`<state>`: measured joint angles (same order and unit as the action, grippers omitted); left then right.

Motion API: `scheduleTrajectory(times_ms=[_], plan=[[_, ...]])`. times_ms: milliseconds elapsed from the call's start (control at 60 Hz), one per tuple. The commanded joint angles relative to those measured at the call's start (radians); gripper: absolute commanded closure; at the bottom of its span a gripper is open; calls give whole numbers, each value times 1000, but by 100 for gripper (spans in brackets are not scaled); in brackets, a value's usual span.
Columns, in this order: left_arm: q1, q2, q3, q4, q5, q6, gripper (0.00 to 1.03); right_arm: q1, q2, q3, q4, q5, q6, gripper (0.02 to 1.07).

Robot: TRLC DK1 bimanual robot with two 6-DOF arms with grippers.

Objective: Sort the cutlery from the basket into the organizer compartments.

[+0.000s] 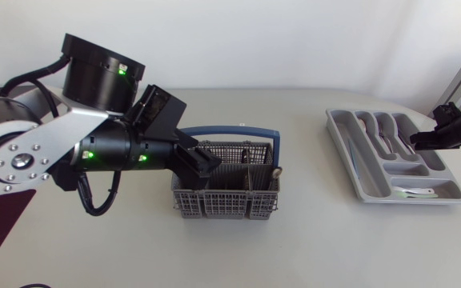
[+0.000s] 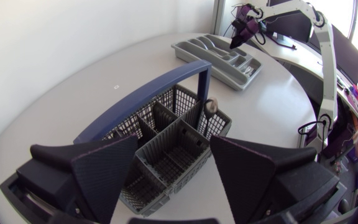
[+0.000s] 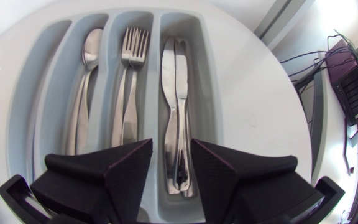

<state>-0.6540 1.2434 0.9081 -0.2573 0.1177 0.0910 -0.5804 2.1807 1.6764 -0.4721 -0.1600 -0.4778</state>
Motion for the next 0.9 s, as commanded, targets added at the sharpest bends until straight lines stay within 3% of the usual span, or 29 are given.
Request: scheduleTrajectory(times_ms=[0,267,450,717,883], plan=[[1,-29,-34,0,-9,23,23,14,-127,-70,23,-9,16,41],[5,-99,-107,32,-9,58,20,93,-481,-374,7,-164,73,41],[16,-133,-167,64,-9,95,20,237,-667,-550,-57,-245,133,42],[142,-190,-244,70,-6,179,20,441,-789,-675,-117,-366,222,42],[229,-197,-288,76,33,227,20,557,-802,-704,-112,-377,286,42]])
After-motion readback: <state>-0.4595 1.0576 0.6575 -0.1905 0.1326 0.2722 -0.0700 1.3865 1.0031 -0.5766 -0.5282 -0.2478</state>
